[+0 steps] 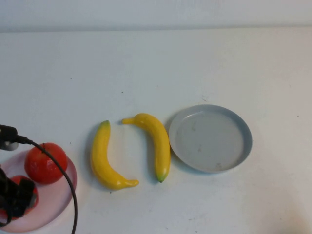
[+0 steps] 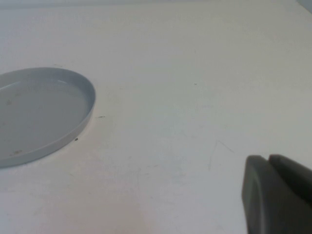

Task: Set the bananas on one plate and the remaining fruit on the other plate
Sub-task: Put one type of fruit in the left plate, then put another type of fruit in the right plate

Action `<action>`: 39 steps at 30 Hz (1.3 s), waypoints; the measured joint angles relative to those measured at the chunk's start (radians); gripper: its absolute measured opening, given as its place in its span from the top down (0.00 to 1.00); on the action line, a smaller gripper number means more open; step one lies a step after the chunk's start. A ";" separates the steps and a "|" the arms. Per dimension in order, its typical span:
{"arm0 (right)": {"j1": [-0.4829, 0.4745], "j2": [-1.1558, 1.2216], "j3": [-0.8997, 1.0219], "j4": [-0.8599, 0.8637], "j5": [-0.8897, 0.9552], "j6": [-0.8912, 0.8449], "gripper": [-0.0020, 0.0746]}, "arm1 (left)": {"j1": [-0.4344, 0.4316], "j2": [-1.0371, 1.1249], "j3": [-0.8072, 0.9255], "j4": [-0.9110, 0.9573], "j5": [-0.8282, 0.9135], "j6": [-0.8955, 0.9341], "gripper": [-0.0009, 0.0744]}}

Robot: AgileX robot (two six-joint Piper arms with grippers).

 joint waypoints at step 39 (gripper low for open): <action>0.000 0.000 0.000 0.000 0.000 0.000 1.00 | 0.000 -0.981 0.462 -0.128 -0.556 -0.006 0.98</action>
